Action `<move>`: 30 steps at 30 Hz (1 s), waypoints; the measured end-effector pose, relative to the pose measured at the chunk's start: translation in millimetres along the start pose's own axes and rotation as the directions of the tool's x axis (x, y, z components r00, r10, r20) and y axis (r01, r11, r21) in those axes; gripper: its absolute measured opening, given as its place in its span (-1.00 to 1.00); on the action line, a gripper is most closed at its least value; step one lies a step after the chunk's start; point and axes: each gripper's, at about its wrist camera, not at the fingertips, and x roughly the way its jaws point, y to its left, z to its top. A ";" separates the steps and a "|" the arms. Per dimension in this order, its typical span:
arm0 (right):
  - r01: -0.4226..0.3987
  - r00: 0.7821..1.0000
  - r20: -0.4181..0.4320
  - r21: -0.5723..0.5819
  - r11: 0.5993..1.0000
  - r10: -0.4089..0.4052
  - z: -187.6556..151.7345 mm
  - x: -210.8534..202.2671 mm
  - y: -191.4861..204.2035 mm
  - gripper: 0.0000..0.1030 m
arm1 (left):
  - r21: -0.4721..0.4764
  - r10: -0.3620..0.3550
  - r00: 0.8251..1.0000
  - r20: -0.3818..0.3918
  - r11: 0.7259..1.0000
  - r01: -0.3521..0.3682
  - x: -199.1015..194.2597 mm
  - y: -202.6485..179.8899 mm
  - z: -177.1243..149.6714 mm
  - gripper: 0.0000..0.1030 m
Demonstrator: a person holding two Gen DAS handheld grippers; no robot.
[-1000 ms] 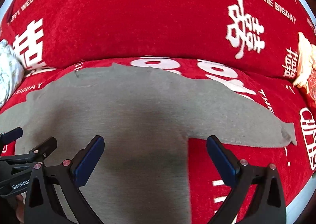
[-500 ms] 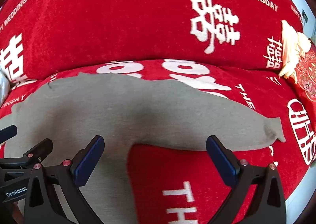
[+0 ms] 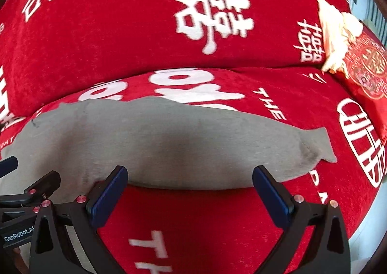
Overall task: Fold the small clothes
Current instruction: 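Move the right tool to the sweater sleeve cuff and close on it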
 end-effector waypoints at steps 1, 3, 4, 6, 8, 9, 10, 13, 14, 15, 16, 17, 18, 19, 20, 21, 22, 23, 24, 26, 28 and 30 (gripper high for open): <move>0.002 1.000 -0.001 0.009 1.000 -0.002 0.2 1.3 -4.9 0.99 | 0.006 -0.003 1.000 0.000 1.000 0.003 0.9 -6.0 2.0 1.00; 0.011 1.000 -0.005 0.033 0.999 -0.011 0.5 4.3 -18.7 0.99 | 0.018 -0.010 1.000 0.000 1.000 0.010 2.3 -17.8 6.5 1.00; 0.015 1.000 -0.006 0.043 0.999 -0.014 0.7 5.8 -25.6 0.99 | 0.023 -0.013 1.000 0.001 1.000 0.013 2.6 -22.2 8.2 1.00; 0.024 1.000 -0.009 0.064 0.998 -0.023 1.1 8.6 -37.8 0.99 | 0.034 -0.018 1.000 0.005 0.999 0.018 3.4 -33.9 12.3 1.00; 0.034 0.999 -0.010 0.081 0.996 -0.033 1.1 11.0 -49.5 0.99 | 0.045 -0.022 1.000 0.006 0.999 0.022 4.9 -43.8 15.6 1.00; 0.042 0.999 -0.012 0.095 0.995 -0.041 1.4 12.8 -57.8 0.99 | 0.054 -0.024 1.000 0.006 0.998 0.024 6.0 -50.5 17.4 1.00; 0.048 0.999 -0.013 0.105 0.993 -0.047 1.5 14.1 -64.4 0.99 | 0.060 -0.027 1.000 0.006 0.998 0.026 6.8 -55.3 18.6 1.00; 0.064 0.998 -0.018 0.137 0.989 -0.062 1.3 18.9 -85.3 0.99 | 0.079 -0.035 0.999 0.004 0.996 0.034 11.0 -70.7 21.6 1.00; 0.069 0.998 -0.020 0.147 0.987 -0.067 1.1 20.5 -91.7 0.99 | 0.087 -0.035 0.999 0.002 0.996 0.035 12.9 -76.0 22.4 1.00; 0.076 0.997 -0.024 0.160 0.984 -0.073 0.6 22.8 -100.5 0.99 | 0.094 -0.036 0.999 -0.001 0.995 0.036 15.0 -81.1 23.1 1.00; 0.081 0.997 -0.026 0.169 0.982 -0.077 0.3 24.3 -105.8 0.99 | 0.098 -0.038 0.999 -0.003 0.994 0.038 17.0 -85.1 23.9 1.00; 0.088 0.996 -0.031 0.184 0.979 -0.083 -0.3 27.4 -114.7 0.99 | 0.102 -0.040 0.999 -0.005 0.994 0.040 19.0 -88.6 24.6 1.00; 0.092 0.996 -0.036 0.193 0.977 -0.087 -0.5 29.9 -121.1 0.99 | 0.105 -0.039 0.999 -0.007 0.994 0.040 21.1 -92.1 25.3 1.00; 0.097 0.995 -0.041 0.201 0.975 -0.090 -0.3 32.8 -126.7 0.99 | 0.109 -0.038 0.999 -0.010 0.993 0.038 23.3 -95.9 25.9 0.99; 0.102 0.994 -0.047 0.210 0.972 -0.094 -0.5 35.6 -132.1 0.99 | 0.112 -0.037 0.999 -0.012 0.993 0.038 25.3 -98.9 26.7 1.00; 0.106 0.994 -0.054 0.226 0.968 -0.096 -0.9 39.6 -139.5 0.99 | 0.115 -0.036 0.999 -0.014 0.993 0.037 27.3 -102.0 27.4 1.00; 0.105 0.994 -0.059 0.236 0.966 -0.094 -0.7 42.8 -144.5 0.99 | 0.119 -0.032 0.999 -0.015 0.992 0.034 29.8 -105.2 28.4 1.00; 0.103 0.994 -0.067 0.249 0.963 -0.089 -1.1 46.3 -149.8 0.99 | 0.121 -0.030 0.999 -0.017 0.992 0.032 32.0 -107.5 29.4 1.00; 0.100 0.994 -0.074 0.264 0.959 -0.083 -1.2 50.8 -155.3 0.99 | 0.122 -0.028 0.999 -0.019 0.992 0.030 34.3 -109.8 30.3 1.00; 0.087 0.994 -0.086 0.296 0.951 -0.064 -1.0 59.4 -165.6 0.99 | 0.123 -0.025 0.999 -0.024 0.992 0.027 38.7 -113.7 32.2 1.00; 0.070 0.995 -0.091 0.333 0.940 -0.042 0.6 68.3 -175.9 0.99 | 0.122 -0.018 1.000 -0.024 0.992 0.021 42.7 -116.8 34.0 1.00; 0.046 0.996 -0.086 0.374 0.926 -0.015 3.5 75.3 -185.5 0.95 | 0.121 -0.009 1.000 -0.021 0.993 0.012 45.8 -118.7 36.2 1.00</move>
